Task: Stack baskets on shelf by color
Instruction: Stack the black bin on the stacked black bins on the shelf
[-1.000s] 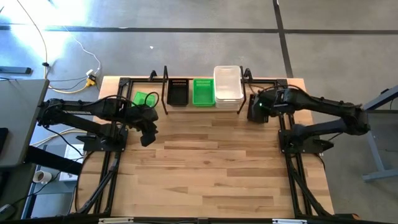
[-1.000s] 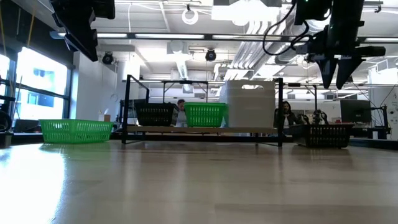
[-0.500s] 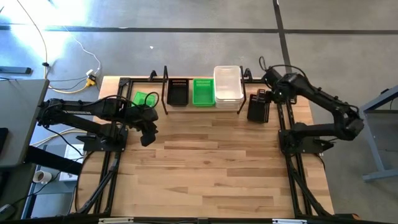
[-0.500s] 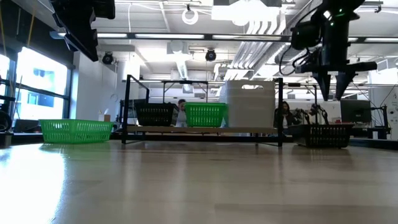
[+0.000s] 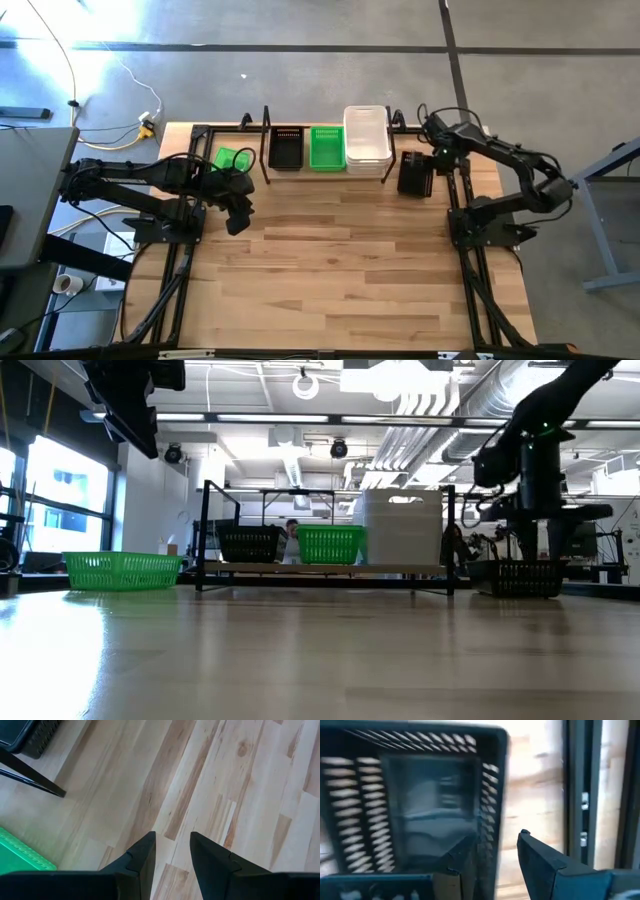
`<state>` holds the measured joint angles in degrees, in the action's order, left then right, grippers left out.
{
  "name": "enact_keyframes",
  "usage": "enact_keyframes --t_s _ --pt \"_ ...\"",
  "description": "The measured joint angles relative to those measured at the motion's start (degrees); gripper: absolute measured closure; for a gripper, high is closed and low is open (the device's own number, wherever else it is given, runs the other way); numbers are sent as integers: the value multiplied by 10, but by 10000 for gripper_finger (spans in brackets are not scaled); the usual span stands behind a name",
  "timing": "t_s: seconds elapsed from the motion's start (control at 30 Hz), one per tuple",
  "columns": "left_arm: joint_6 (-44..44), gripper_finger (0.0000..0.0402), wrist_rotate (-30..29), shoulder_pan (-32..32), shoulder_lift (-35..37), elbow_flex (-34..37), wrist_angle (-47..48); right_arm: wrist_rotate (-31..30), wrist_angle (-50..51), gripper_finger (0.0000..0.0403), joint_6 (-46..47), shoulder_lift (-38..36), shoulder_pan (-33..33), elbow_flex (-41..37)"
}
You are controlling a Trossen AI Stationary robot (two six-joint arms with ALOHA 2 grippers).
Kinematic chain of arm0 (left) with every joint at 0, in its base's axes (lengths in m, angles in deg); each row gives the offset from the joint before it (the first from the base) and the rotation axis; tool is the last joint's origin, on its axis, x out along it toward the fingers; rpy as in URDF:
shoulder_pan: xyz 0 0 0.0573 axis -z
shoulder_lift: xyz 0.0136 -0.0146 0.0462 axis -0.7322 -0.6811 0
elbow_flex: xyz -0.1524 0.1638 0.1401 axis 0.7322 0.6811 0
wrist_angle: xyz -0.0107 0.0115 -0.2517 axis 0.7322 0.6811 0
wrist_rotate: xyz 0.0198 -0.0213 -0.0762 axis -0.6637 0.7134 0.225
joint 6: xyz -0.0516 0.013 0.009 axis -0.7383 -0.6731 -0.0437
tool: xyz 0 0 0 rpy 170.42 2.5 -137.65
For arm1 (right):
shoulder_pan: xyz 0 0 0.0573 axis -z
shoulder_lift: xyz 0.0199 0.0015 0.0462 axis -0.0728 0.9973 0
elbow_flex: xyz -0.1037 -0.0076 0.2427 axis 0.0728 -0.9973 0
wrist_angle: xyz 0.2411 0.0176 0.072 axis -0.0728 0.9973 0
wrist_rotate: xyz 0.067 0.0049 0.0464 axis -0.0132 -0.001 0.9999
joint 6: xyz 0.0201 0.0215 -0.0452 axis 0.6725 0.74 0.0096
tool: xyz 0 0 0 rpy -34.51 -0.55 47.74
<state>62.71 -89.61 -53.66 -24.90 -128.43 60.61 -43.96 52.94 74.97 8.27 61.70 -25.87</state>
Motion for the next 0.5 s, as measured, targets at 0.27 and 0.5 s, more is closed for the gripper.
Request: enact_keyframes --t_s 0.27,0.5 --pt "0 291 -19 0 0 0 -2 10 -50 284 -10 0 7 -60" --pt "0 291 -32 0 0 0 -7 20 -67 382 -25 -1 5 -61"
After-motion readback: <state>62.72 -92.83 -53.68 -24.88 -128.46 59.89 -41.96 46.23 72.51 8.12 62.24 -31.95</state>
